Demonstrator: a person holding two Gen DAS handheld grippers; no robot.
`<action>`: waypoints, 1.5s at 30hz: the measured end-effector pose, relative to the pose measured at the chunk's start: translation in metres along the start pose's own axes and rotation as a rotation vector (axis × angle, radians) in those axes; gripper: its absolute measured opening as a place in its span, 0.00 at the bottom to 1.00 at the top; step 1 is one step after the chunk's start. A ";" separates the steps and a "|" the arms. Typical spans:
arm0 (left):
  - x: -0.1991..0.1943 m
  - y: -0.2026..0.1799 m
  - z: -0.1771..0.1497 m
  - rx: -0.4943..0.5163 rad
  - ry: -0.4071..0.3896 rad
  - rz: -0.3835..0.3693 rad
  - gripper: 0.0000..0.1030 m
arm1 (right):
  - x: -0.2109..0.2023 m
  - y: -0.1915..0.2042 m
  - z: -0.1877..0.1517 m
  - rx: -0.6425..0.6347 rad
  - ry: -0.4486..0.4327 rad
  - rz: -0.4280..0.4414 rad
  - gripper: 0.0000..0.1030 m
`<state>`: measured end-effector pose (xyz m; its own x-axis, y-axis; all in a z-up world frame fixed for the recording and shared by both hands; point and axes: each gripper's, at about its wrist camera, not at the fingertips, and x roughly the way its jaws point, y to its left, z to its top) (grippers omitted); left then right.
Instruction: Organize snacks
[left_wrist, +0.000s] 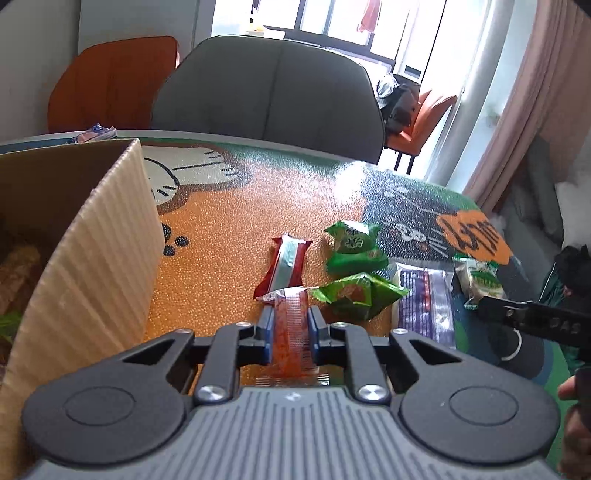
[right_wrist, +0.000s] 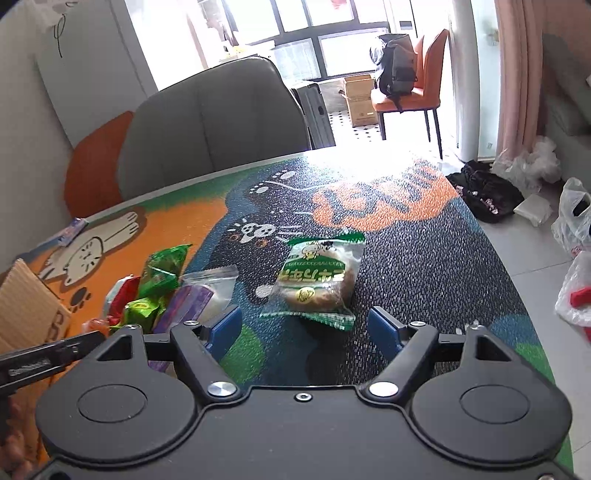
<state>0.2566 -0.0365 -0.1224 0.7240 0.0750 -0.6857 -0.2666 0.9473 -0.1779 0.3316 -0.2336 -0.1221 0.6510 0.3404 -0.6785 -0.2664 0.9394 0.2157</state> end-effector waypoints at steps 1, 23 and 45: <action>0.000 0.000 0.001 0.001 -0.001 -0.003 0.17 | 0.002 0.001 0.001 -0.004 -0.002 -0.005 0.73; -0.007 0.002 0.002 0.000 -0.004 -0.037 0.17 | 0.002 0.022 -0.010 -0.142 0.025 -0.104 0.51; -0.069 -0.006 -0.026 0.020 -0.026 -0.088 0.16 | -0.073 0.030 -0.045 -0.106 0.003 -0.069 0.42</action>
<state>0.1921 -0.0557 -0.0927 0.7602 -0.0008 -0.6497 -0.1889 0.9565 -0.2222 0.2441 -0.2321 -0.0982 0.6685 0.2746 -0.6911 -0.2949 0.9510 0.0926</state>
